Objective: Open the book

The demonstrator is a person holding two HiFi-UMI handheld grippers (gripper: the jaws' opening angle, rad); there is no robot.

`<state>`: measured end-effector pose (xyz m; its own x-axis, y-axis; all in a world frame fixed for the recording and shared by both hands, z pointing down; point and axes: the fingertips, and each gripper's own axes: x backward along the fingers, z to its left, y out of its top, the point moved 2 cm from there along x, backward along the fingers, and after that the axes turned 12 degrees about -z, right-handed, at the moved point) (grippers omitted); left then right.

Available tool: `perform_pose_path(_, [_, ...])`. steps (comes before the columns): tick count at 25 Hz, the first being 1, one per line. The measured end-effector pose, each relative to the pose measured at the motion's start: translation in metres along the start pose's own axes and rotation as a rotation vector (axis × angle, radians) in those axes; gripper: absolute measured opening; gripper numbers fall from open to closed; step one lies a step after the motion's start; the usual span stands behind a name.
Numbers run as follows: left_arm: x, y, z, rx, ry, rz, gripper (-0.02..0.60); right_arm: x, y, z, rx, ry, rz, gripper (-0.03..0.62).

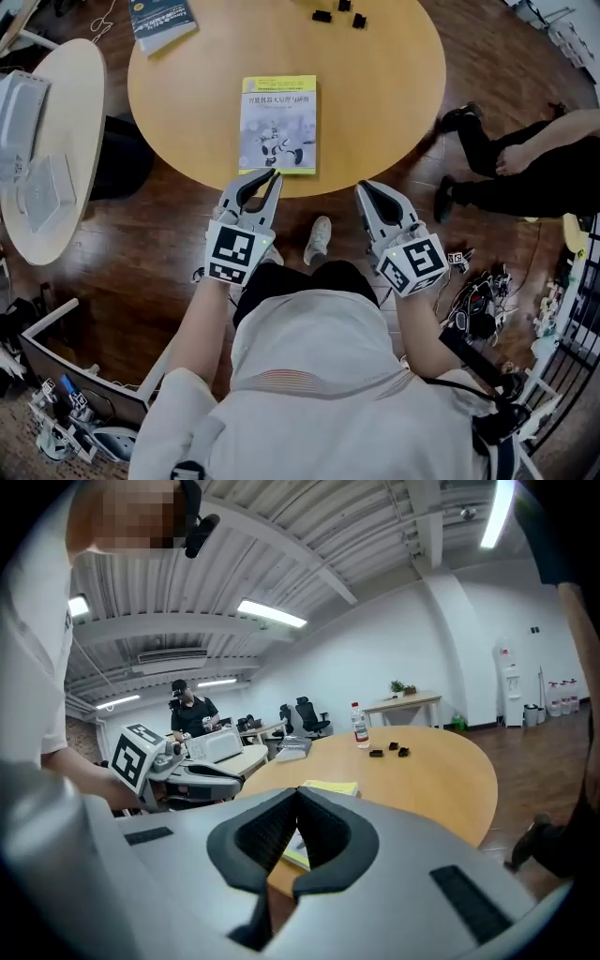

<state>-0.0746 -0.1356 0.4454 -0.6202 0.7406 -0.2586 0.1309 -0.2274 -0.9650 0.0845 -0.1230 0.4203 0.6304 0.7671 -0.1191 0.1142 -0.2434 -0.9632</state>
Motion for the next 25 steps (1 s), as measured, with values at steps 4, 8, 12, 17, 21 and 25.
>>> perform_pose_path(4, [-0.026,-0.03,-0.012,-0.075,-0.07,0.096,0.047,0.006,-0.017,-0.006,-0.021,-0.032,0.025,0.003])
perform_pose_path(8, [-0.051,-0.054,-0.023,-0.14,-0.125,0.169,0.079,0.012,-0.033,-0.013,-0.043,-0.058,0.052,0.003])
perform_pose_path(12, [-0.076,-0.077,-0.036,-0.257,-0.177,0.238,0.109,0.017,-0.05,-0.025,-0.063,-0.078,0.072,0.003])
perform_pose_path(17, [-0.097,-0.105,-0.05,-0.355,-0.211,0.304,0.118,0.022,-0.068,-0.036,-0.089,-0.098,0.094,0.003])
perform_pose_path(21, [-0.107,-0.126,-0.057,-0.419,-0.223,0.351,0.125,0.024,-0.08,-0.041,-0.109,-0.115,0.113,0.003])
perform_pose_path(25, [-0.114,-0.137,-0.056,-0.459,-0.196,0.378,0.124,0.029,-0.092,-0.045,-0.128,-0.121,0.12,0.003])
